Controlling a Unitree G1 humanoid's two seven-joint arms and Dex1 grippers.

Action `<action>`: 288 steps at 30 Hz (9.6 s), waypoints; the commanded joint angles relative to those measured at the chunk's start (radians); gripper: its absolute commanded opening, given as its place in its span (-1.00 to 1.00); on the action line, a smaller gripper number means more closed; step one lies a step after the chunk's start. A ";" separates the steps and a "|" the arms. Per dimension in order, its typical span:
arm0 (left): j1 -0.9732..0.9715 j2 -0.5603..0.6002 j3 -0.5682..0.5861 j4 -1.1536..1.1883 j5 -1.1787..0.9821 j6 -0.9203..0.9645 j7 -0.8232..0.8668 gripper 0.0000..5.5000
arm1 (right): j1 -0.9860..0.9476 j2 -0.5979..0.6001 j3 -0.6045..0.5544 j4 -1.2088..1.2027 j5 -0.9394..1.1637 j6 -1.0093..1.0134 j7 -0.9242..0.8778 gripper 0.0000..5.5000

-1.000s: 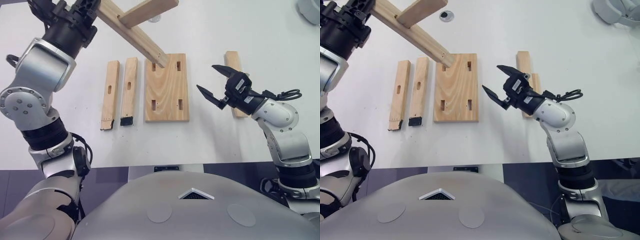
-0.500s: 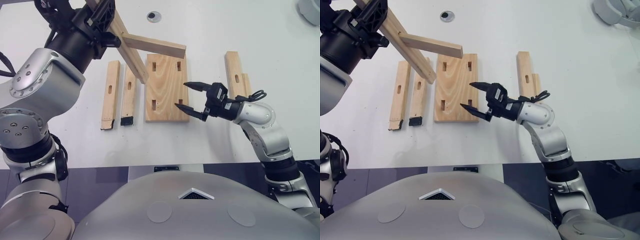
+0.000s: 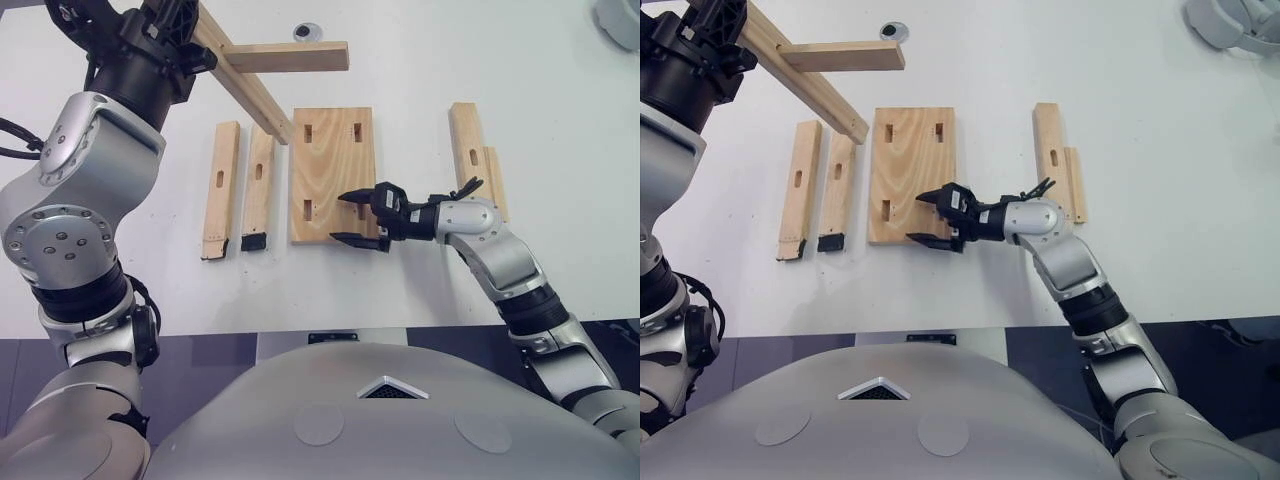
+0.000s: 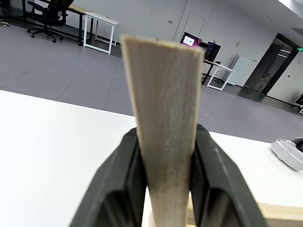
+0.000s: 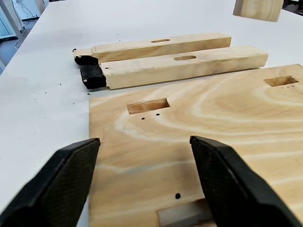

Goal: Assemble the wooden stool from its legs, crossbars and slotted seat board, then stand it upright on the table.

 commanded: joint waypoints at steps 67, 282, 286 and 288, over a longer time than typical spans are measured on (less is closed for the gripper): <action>0.170 0.029 -0.102 -0.150 -0.107 -0.034 0.119 -0.63 | 0.081 -0.084 -0.172 0.074 -0.187 -0.143 -0.153 0.30; 0.403 -0.069 -0.319 0.051 1.195 0.336 -0.927 0.38 | 0.141 0.031 -0.555 -0.066 -0.254 -0.010 -0.684 0.30; 0.407 -0.032 -0.338 0.058 1.193 0.335 -0.938 0.27 | 0.152 0.047 -0.552 -0.081 -0.257 -0.005 -0.700 0.30; 0.416 -0.019 -0.343 0.052 1.183 0.333 -0.948 0.14 | 0.159 0.051 -0.555 -0.089 -0.259 -0.002 -0.704 0.30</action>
